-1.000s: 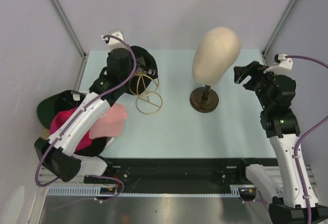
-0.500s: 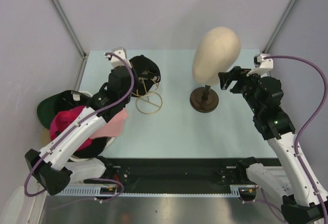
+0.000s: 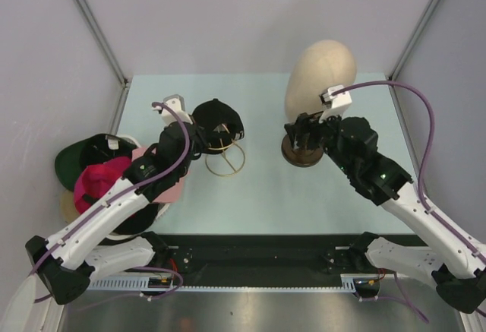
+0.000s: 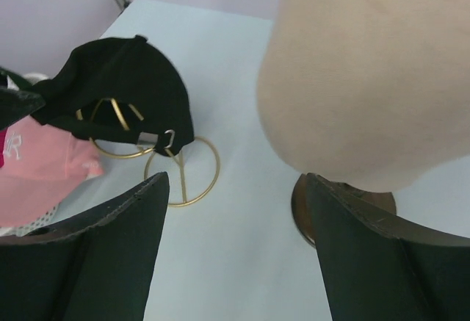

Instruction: Stack the hats

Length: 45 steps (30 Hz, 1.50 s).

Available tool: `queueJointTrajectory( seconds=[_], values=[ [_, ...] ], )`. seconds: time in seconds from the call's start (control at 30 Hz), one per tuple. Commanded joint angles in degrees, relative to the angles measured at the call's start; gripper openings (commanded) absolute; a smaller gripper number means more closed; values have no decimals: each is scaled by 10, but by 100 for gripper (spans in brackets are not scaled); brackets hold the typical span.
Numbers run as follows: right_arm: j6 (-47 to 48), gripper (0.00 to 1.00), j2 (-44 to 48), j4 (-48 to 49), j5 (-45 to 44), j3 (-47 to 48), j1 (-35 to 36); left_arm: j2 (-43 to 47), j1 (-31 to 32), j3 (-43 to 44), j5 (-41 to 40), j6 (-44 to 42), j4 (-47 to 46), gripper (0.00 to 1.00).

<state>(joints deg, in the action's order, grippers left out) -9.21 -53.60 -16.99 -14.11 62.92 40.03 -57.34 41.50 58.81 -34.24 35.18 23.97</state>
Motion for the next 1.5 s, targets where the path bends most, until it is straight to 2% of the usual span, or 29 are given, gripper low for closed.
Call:
queueJointTrajectory(
  seconds=[0.0, 0.13, 0.27, 0.7, 1.03, 1.23, 1.47],
  values=[
    [31, 80, -19, 22, -38, 33, 60, 14, 14, -9, 17, 25, -16, 0],
    [31, 80, -43, 31, -42, 36, 95, 22, 23, -31, 19, 38, -8, 0],
    [31, 80, -83, 35, -8, 46, 112, 38, 31, -59, 22, 48, 0, 0],
    [-5, 80, -144, 46, 27, 28, 121, 61, 60, -172, 87, 95, -49, 0],
    [-4, 80, -187, 58, 58, 19, 122, 23, 75, -202, 98, 114, -101, 0],
    [1, 80, -238, 80, 75, 19, 120, -6, 75, -215, 102, 131, -116, 0],
    [-4, 81, -319, 98, 112, 47, 106, -12, 75, -220, 71, 137, -122, 0]
  ],
)
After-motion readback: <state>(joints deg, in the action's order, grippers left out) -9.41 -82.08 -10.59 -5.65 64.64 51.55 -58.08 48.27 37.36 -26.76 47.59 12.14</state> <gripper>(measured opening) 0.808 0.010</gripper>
